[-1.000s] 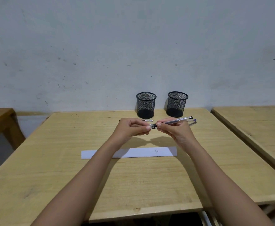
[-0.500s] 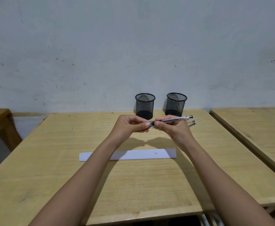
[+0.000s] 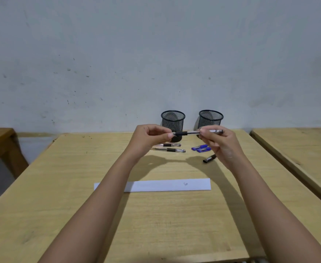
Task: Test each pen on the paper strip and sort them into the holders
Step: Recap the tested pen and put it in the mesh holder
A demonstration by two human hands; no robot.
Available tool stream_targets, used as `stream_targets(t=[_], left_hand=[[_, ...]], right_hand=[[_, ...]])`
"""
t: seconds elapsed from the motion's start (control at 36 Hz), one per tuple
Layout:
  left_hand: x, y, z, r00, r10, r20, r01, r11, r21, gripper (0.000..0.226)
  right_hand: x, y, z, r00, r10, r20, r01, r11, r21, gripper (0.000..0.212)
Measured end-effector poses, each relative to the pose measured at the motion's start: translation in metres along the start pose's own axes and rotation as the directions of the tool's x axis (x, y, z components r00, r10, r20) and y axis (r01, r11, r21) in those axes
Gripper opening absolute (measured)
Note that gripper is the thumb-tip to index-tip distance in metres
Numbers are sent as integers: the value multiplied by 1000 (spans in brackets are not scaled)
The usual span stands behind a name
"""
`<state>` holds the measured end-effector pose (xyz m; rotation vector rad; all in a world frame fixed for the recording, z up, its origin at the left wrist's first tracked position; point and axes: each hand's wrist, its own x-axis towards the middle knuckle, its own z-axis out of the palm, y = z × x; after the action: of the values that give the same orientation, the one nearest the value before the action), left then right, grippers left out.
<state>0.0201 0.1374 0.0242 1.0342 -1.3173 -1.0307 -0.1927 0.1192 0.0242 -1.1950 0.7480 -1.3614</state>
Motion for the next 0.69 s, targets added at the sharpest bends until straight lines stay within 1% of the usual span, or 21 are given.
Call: stream_targets(t=[0.06,0.11,0.17,0.25,0.33,0.39,0.42,0.44,0.47,0.5,0.53,0.58,0.64,0.69], left_hand=[[6,1,-5,1000,4,-11,-3,999,38,15],[13,3,-6,999,15,-38,-13,999,51,18],[22,7,-5,996,42,-73,-39,998,41,19],[37,12,0,991,84,-100,-82,996,25,24],[50,16,8,992,97,-86,-95,995,27,25],[59,19,11,992,105,-64,-103,994,32,21],[63,20,11,992,103,-68,-103,995,8,19],[68,20,11,991,99,-86,-101,995,-18,18],[73,19,9,989,99,-112,-102,995,-22,18],[79,16,7,985,102,-141,-101,995,15,19],[84,12,4,981,108,-163,-94,992,89,23],[93,0,0,981,101,-165,-56,965,254,34],[99,-14,-5,990,47,-131,5,930,368,48],[105,-29,-7,997,-11,-78,45,890,454,61]], right_hand=[[3,-2,-5,998,-23,61,31,991,-131,16],[8,-2,-5,993,-36,111,67,953,-295,17],[15,1,-2,991,-18,134,73,903,-422,18],[26,7,5,988,-8,157,99,809,-580,22],[38,12,13,982,-6,186,136,708,-693,29],[47,15,18,982,-9,189,152,630,-761,22],[53,17,19,985,-28,171,151,617,-773,18],[59,18,21,988,-62,144,151,626,-765,17],[65,20,21,989,-103,104,146,659,-738,19],[71,21,22,987,-148,54,144,700,-699,23],[78,21,22,981,-194,1,146,736,-661,25],[90,20,22,961,-266,-79,172,794,-583,27],[102,21,23,944,-308,-121,206,833,-514,25],[114,26,25,937,-320,-141,219,852,-476,21]])
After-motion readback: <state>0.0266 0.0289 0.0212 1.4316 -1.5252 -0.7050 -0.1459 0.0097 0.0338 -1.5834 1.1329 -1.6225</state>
